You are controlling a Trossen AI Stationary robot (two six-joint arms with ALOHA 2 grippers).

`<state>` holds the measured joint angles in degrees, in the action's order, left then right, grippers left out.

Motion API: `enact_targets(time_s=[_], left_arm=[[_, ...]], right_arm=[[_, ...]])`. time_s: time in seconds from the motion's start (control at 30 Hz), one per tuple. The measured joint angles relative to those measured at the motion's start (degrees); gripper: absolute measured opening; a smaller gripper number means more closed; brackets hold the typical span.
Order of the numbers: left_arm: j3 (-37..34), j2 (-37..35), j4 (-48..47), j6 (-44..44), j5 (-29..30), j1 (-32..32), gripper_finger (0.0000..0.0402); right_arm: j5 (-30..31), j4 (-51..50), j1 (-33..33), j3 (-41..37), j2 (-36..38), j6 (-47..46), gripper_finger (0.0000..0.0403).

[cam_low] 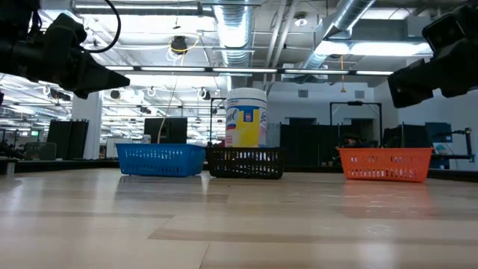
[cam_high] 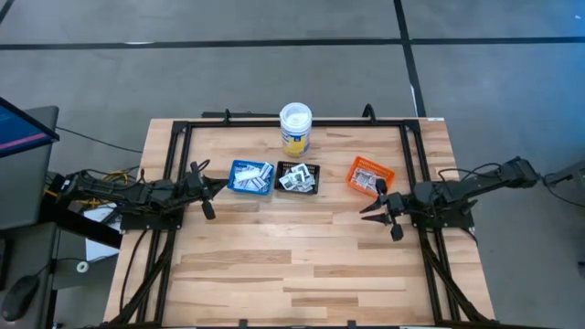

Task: Pick & Place First Aid Supplies
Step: Return to Home Position

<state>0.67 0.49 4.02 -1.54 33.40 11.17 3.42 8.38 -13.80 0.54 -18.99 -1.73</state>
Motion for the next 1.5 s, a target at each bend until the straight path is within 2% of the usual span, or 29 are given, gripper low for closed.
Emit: enact_targets(time_s=[0.2,0.3,0.4,0.67,0.97,1.27,1.4,1.5], left_arm=[[0.0,0.0,0.12,0.0,-0.01,-0.01,0.0012],[0.0,0.0,0.12,-0.01,-0.01,-0.01,0.0012],[0.0,0.0,0.14,0.0,-0.01,0.01,0.001],[0.0,0.0,0.2,0.0,-0.01,0.0,0.0011],[0.0,0.0,0.3,0.0,-0.01,-0.01,0.0012],[0.0,0.0,0.33,-0.02,-0.01,0.0,0.0012],[0.0,0.0,0.34,-0.01,-0.01,0.01,0.0011],[0.0,0.0,0.34,-0.01,-0.01,0.01,0.001]], right_arm=[[-0.34,-2.86,-0.44,0.0,-0.02,0.4,0.0077],[1.9,-6.51,-0.35,0.0,-0.02,-0.65,0.0077],[4.0,-6.5,-0.33,0.0,-0.08,-1.23,0.0077],[4.0,-6.67,-0.37,0.0,0.0,-1.97,0.0077],[3.96,-6.89,-0.37,0.02,3.78,-0.64,0.0077],[3.94,-12.81,-0.33,2.09,7.86,0.81,0.0077],[3.96,-12.36,-0.33,1.97,8.59,0.18,0.0077],[3.96,-7.26,-0.33,0.14,8.57,0.84,0.0077]])
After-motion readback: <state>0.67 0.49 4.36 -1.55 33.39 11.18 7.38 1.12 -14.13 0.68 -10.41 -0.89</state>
